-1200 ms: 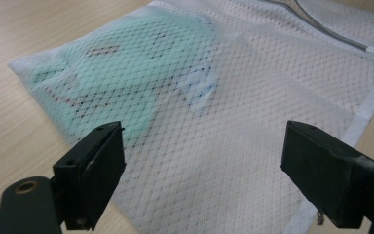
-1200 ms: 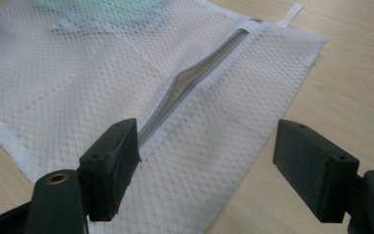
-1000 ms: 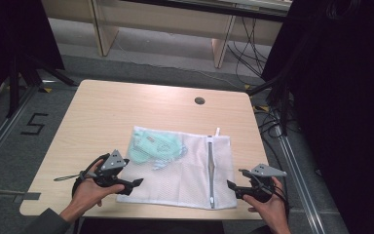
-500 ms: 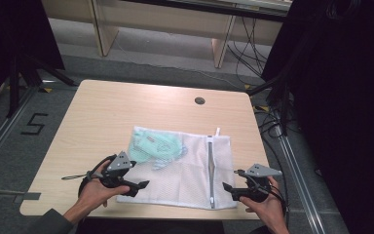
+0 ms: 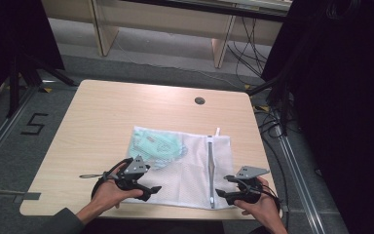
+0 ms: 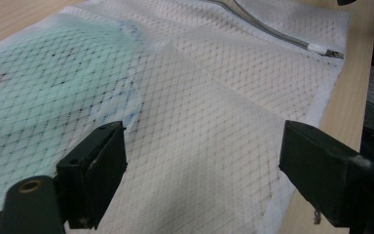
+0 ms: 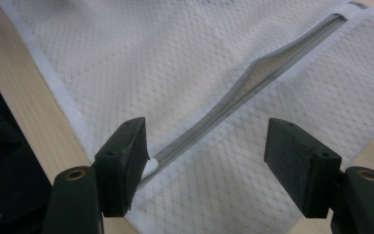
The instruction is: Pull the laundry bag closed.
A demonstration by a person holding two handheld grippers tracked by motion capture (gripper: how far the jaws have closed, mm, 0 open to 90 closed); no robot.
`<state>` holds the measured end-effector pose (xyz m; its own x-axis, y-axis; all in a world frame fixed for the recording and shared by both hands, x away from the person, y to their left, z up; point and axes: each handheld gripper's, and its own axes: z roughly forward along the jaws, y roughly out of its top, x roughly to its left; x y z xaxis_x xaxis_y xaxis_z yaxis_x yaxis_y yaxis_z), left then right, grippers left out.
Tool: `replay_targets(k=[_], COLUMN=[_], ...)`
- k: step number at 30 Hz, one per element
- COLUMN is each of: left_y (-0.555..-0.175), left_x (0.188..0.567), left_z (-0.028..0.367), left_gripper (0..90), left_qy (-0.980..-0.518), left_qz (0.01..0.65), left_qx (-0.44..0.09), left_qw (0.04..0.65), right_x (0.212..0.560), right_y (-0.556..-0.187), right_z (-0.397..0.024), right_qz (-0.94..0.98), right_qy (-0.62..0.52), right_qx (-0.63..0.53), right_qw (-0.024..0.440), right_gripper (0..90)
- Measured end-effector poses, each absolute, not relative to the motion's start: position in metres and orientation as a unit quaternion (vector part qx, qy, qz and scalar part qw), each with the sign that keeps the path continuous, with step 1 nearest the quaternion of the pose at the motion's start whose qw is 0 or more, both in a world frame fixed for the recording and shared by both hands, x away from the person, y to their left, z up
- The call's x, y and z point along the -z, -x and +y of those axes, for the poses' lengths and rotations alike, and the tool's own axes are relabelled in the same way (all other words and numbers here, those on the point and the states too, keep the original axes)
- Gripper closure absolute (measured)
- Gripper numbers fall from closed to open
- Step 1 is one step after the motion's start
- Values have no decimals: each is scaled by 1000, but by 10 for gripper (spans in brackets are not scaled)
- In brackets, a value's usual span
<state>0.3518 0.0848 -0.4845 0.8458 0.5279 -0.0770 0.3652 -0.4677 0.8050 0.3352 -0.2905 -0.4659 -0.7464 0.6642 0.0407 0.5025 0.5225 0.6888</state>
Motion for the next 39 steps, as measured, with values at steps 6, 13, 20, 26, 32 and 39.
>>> replay_targets(k=[6,13,20,26,32,39], left_y=[-351,-352,-351,-352,-352,-352], left_x=[488,489,490,489,487,488], left_z=[75,64,61,61,61,58], left_gripper=[171,178,181,182,181,180], left_qy=[-859,-863,-864,-864,-862,-864], left_qz=[244,240,236,225,235,233], left_qx=[-89,-84,-87,-89,-82,-77], left_qw=[441,436,436,442,442,440], right_x=[476,482,487,489,489,490], right_y=[-338,-337,-337,-337,-340,-339], right_z=[-283,-269,-262,-259,-259,-256], right_qz=[883,901,913,916,924,926], right_qy=[-301,-276,-265,-260,-245,-244], right_qx=[-347,-327,-305,-305,-293,-287], right_qw=[97,73,48,35,24,11], right_gripper=[330,345,399,447,492,521])
